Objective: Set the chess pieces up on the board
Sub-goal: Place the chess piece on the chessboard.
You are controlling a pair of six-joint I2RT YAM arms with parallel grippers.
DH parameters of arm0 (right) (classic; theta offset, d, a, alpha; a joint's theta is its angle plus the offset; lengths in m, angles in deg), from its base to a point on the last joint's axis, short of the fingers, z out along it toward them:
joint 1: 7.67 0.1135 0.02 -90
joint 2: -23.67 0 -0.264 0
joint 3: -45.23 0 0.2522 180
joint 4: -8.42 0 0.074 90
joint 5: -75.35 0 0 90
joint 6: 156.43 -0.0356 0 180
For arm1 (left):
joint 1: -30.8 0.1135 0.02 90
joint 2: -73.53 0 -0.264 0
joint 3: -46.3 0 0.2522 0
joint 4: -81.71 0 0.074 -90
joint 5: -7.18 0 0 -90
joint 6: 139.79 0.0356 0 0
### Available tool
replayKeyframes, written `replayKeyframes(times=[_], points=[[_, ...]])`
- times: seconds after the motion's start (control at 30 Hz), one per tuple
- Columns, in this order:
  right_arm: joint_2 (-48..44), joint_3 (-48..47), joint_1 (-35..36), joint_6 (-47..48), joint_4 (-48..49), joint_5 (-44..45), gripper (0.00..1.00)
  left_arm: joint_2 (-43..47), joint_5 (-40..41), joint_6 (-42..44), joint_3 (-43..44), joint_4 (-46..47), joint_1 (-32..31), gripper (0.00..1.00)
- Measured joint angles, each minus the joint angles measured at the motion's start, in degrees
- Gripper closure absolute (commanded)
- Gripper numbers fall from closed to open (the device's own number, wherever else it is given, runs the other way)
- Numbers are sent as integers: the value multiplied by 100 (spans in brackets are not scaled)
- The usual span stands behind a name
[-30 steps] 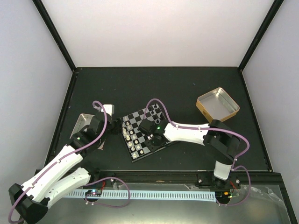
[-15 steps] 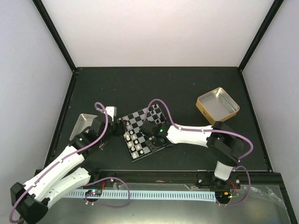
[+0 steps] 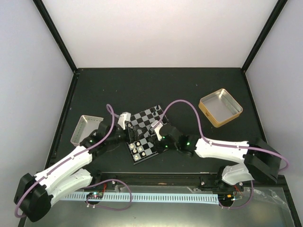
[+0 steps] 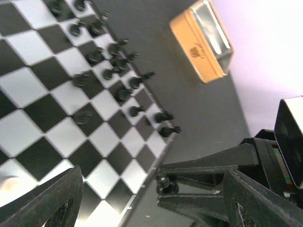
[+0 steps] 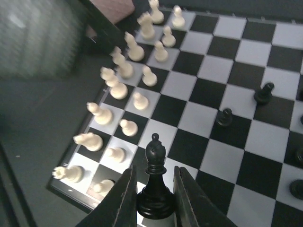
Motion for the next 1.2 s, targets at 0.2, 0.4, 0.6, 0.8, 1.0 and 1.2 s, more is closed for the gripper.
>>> replayKeyframes(times=[0.2,0.4,0.6,0.8,1.0,1.2], points=[[-546,431,0,236,817,-297,85,-577,-1113,-334,9,693,7,41],[-761,562,0,334,1126,-361,85,-925,-1722,-509,13,1034,7,60],[-791,575,0,352,1143,-343,84,-922,-1991,-614,33,1187,7,84],[-813,575,0,321,1147,-306,66,-975,-2009,-640,33,1215,48,98],[-857,575,0,116,1003,-90,43,-997,-1939,-562,61,1161,42,98],[-1320,577,-42,-192,579,317,40,-1003,-1038,-55,343,632,-2,98]])
